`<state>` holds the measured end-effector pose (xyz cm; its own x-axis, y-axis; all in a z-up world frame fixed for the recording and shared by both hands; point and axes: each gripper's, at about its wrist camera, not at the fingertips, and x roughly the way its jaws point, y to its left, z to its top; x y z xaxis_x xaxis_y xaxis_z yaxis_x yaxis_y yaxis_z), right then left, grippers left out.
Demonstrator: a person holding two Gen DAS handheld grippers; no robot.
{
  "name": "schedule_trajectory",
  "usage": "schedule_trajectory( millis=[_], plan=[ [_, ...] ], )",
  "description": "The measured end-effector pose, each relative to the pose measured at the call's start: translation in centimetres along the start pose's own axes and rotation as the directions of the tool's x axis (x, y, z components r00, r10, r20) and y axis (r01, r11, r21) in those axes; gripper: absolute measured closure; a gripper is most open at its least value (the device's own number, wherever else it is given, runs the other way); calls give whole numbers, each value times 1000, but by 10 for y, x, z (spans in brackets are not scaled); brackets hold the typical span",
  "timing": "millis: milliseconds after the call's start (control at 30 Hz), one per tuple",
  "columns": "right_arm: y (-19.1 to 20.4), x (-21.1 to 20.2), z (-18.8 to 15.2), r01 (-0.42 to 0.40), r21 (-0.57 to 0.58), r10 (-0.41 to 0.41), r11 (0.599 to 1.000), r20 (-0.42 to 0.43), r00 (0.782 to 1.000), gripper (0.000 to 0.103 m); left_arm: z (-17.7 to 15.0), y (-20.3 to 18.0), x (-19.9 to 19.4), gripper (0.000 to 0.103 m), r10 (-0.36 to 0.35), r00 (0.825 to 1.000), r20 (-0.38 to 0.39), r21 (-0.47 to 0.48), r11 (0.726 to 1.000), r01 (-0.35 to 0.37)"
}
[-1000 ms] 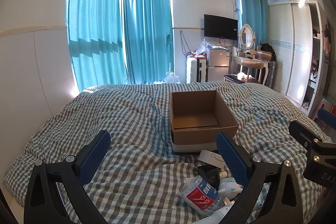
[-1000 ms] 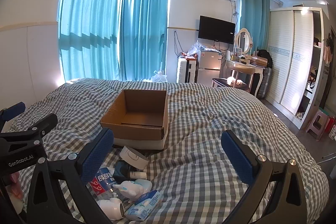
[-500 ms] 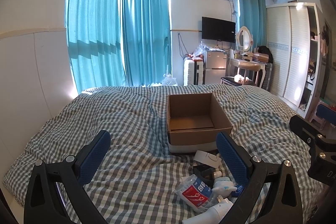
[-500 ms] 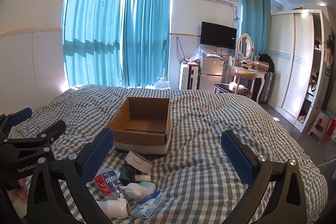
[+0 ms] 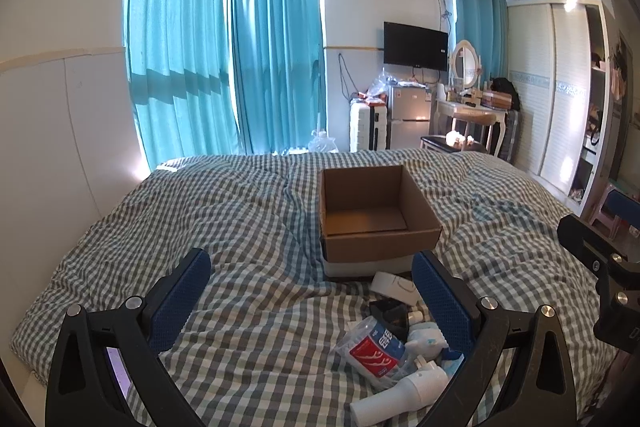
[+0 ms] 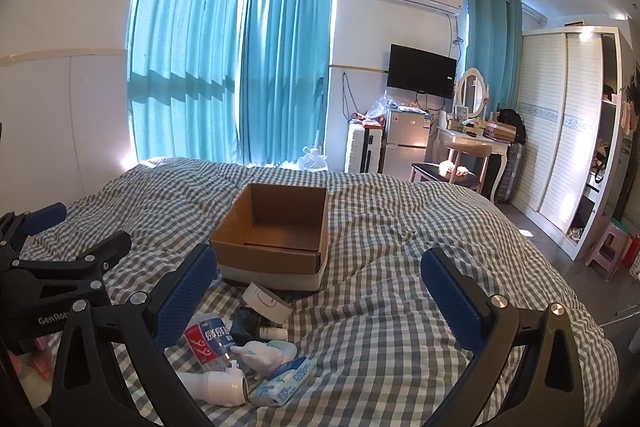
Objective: Organize objects
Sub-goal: 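Grasp the white cylindrical device with the left tool while the right tool grasps the blue-white tissue pack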
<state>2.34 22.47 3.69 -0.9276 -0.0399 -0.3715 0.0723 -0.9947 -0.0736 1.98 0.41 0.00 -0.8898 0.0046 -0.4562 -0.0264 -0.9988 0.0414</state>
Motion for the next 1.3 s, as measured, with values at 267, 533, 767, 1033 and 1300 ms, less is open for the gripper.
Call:
schedule_trajectory(
  millis=[267, 533, 767, 1033, 1300],
  plan=[
    [-1, 17, -31, -7, -23, 5, 1000, -91, 996, 0, -32, -9, 23, 0, 7, 993, -121, 60, 998, 0],
    [-10, 46, -63, -11, 1, 11, 1000, -196, 981, 1, -75, -16, 55, 0, -84, 955, -284, 40, 994, 99],
    [-18, 59, -75, -4, 18, 8, 1000, -235, 972, 1, -105, -44, 66, 0, -178, 908, -379, 97, 968, 230],
    [-19, 62, -78, -6, 21, 11, 1000, -255, 967, 1, -126, -76, 82, 3, -189, 894, -406, 211, 933, 293],
    [-22, 70, -83, 1, 32, 8, 999, -282, 959, 1, -128, -83, 84, 44, -327, 846, -422, 179, 884, 431]
  ],
)
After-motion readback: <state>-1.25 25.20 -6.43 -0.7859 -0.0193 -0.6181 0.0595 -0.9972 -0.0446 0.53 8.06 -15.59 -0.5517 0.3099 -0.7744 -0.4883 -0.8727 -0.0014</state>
